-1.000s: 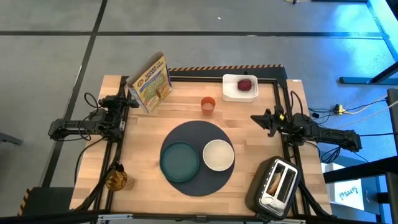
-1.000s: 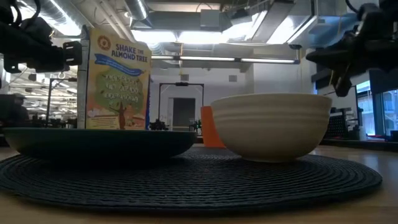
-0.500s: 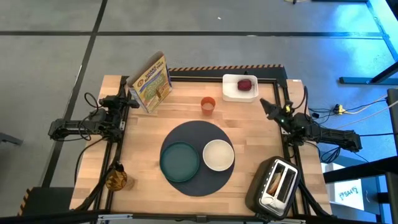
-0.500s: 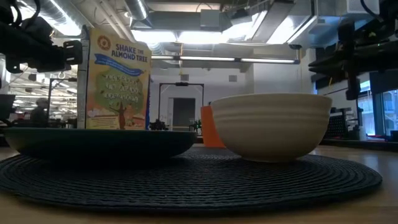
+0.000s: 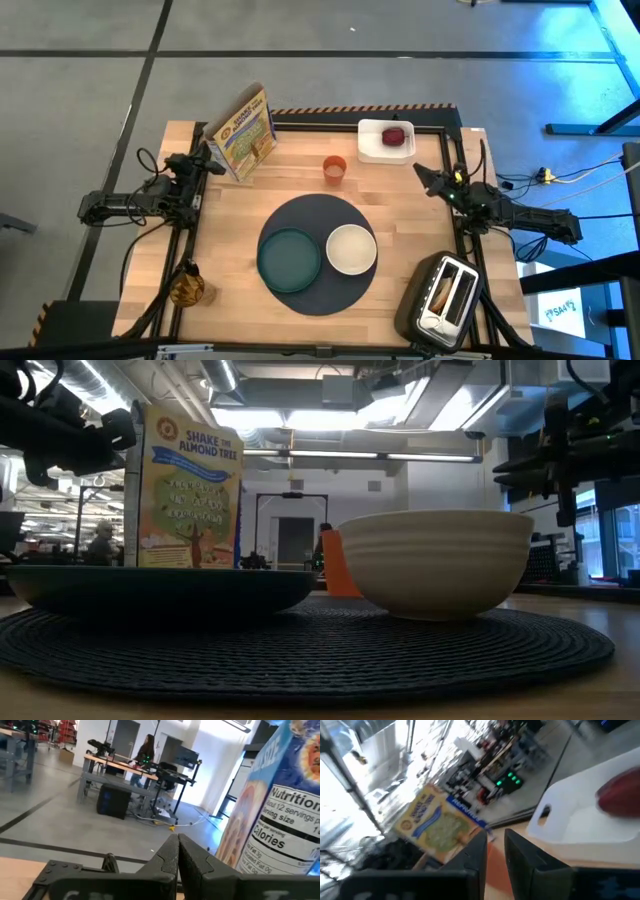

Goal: Arrange a breakfast setting
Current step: Pour the cereal from the blue cereal box into the white bowl

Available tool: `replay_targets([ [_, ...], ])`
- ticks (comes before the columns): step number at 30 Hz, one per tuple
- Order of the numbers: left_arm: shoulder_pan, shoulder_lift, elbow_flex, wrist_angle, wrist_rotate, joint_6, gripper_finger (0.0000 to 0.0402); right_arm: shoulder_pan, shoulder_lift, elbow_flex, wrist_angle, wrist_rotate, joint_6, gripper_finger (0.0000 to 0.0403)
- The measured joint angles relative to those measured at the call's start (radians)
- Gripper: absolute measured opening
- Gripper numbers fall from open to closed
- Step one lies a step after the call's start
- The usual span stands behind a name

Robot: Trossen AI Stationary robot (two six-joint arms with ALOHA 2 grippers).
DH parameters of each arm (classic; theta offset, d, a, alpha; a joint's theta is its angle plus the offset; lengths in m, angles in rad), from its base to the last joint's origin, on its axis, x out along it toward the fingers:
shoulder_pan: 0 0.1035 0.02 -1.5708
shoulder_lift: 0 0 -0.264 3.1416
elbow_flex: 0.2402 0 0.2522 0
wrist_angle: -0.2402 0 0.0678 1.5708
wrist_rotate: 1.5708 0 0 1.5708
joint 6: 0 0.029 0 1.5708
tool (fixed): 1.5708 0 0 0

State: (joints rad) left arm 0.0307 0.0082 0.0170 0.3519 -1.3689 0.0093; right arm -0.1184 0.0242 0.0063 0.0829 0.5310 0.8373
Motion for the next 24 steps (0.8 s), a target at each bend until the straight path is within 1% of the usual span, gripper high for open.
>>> replay_targets([
  [4, 0.0, 0.0, 0.0, 0.001, 0.003, 0.0, 0.0, 0.0, 0.0, 0.0, -0.004, -0.054, -0.005, 0.0058],
  [6, 0.0, 0.0, 0.0, 0.018, 0.003, 0.006, 0.0, 0.0, 0.0, 0.0, -0.006, -0.054, -0.001, 0.0058],
  [8, 0.0, 0.0, 0.0, 0.055, 0.003, 0.047, 0.0, 0.0, 0.0, 0.001, -0.006, -0.059, -0.001, 0.0058],
  [11, -0.001, 0.0, 0.017, 0.127, 0.003, 0.142, 0.0, 0.0, 0.0, 0.001, -0.007, -0.07, -0.003, 0.0058],
  [15, -0.016, 0.0, 0.106, 0.13, 0.071, 0.338, 0.0, 0.0, 0.0, 0.001, -0.008, -0.071, -0.004, 0.0058],
  [17, -0.027, 0.0, 0.157, 0.129, 0.082, 0.408, 0.0, 0.0, 0.0, 0.001, -0.008, -0.066, -0.004, 0.0058],
  [19, -0.036, 0.0, 0.208, 0.13, 0.059, 0.424, 0.0, 0.0, 0.0, 0.001, -0.009, -0.052, -0.004, 0.0058],
  [24, -0.054, 0.0, 0.325, 0.131, -0.075, 0.375, 0.0, 0.0, 0.0, 0.001, -0.008, -0.017, -0.009, 0.0058],
])
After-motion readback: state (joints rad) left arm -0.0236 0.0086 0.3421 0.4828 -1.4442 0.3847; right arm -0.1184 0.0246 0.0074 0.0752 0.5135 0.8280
